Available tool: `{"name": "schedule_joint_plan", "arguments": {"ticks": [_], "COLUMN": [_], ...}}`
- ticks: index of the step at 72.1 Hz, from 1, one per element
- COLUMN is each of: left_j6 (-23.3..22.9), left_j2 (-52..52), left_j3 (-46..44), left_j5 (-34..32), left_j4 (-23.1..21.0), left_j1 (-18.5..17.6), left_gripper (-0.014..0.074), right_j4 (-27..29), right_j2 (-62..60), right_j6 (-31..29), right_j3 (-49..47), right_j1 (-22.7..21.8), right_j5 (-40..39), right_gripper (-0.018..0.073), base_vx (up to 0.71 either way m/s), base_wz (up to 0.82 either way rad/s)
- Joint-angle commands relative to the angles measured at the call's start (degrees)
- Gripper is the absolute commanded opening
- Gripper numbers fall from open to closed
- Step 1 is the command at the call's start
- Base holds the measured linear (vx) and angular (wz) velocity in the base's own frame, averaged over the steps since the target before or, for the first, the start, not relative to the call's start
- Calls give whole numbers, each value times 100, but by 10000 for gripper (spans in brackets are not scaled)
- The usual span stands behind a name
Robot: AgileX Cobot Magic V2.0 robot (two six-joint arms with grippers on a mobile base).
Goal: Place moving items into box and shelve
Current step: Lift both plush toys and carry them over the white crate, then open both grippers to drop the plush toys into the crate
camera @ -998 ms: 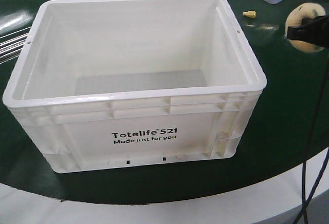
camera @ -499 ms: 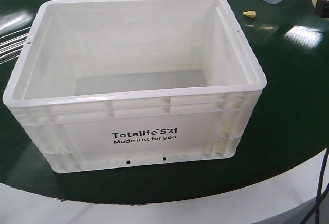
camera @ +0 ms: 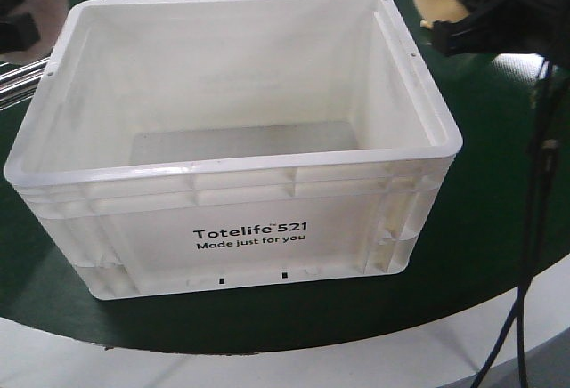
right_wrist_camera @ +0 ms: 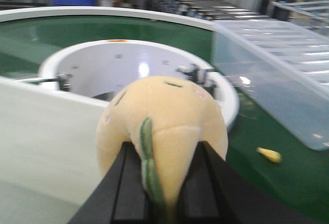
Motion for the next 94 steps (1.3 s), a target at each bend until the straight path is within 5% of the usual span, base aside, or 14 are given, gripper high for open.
{"name": "schedule_joint_plan", "arguments": {"ticks": [1,20,37,49,72,94], "left_j6": [7,7,13,171,153,-27], "left_j2": [72,797,1045,1045,1148,1079], "left_j3": [-211,-211,-205,-205,-205,-205], "left_j5": [-661,-1071,-1400,-1611,-1573,-1459], "left_j4": [-66,-59,-59,-53,-64,-106], "left_j1": [-377,-1276,-1446,-1446,-1446,-1394], "left_gripper": [-26,-24,10,167,613,618], "right_j4": [-8,-8,-8,-8,17,17], "right_j2": [32,649,796,796,796,763], "right_j6": [-67,-67,-22,-22,-22,-39], "right_j3": [-182,-182,-182,-182,-182,-182], "right_j1": [357,1240,1301,1301,1301,1202], "right_j5": [-646,-991,-1150,-1205,-1522,-1523], "right_gripper": [-15,-15,11,158,657,671], "base_vx": [0,0,0,0,0,0], "base_wz": [0,0,0,0,0,0]}}
